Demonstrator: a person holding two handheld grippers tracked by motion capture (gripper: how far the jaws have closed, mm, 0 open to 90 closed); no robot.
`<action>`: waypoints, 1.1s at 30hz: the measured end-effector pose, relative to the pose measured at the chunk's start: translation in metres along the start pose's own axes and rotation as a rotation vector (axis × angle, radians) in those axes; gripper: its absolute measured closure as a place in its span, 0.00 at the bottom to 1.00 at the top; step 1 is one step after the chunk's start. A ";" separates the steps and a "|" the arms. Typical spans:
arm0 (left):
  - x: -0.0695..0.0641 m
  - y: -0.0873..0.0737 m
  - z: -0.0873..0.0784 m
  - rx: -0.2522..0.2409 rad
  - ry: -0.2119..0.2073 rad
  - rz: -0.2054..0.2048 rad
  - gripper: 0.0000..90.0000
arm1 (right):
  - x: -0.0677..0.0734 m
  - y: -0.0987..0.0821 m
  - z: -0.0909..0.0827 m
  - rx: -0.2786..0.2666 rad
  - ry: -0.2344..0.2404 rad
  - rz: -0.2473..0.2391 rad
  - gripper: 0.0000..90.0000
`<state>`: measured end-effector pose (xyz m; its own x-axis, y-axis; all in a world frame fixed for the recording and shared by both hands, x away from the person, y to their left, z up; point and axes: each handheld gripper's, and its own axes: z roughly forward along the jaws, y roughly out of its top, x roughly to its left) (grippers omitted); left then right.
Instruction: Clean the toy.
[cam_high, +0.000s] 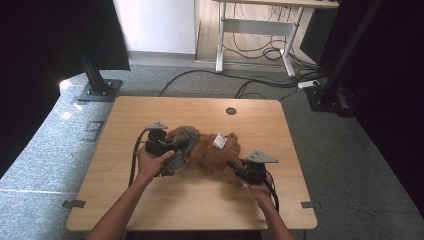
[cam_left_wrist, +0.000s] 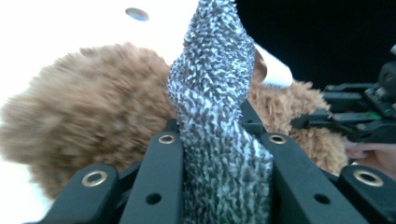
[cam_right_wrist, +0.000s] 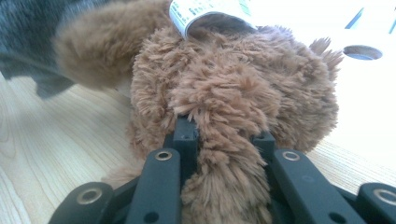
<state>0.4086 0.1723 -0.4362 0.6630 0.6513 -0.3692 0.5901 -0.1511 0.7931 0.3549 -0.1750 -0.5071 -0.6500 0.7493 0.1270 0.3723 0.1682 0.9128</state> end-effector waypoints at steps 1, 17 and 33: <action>0.001 0.003 -0.003 -0.009 -0.002 0.001 0.85 | 0.000 0.000 0.000 0.000 0.000 0.001 0.80; 0.026 0.021 0.021 0.107 0.073 -0.017 0.84 | -0.001 0.000 0.000 0.000 0.008 -0.015 0.80; 0.031 -0.019 0.009 0.109 0.022 -0.058 0.85 | 0.005 -0.005 -0.003 0.018 0.060 -0.033 0.79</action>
<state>0.4226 0.1883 -0.4670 0.6165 0.6774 -0.4014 0.6746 -0.1915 0.7129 0.3480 -0.1735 -0.5098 -0.7003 0.7036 0.1201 0.3616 0.2046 0.9096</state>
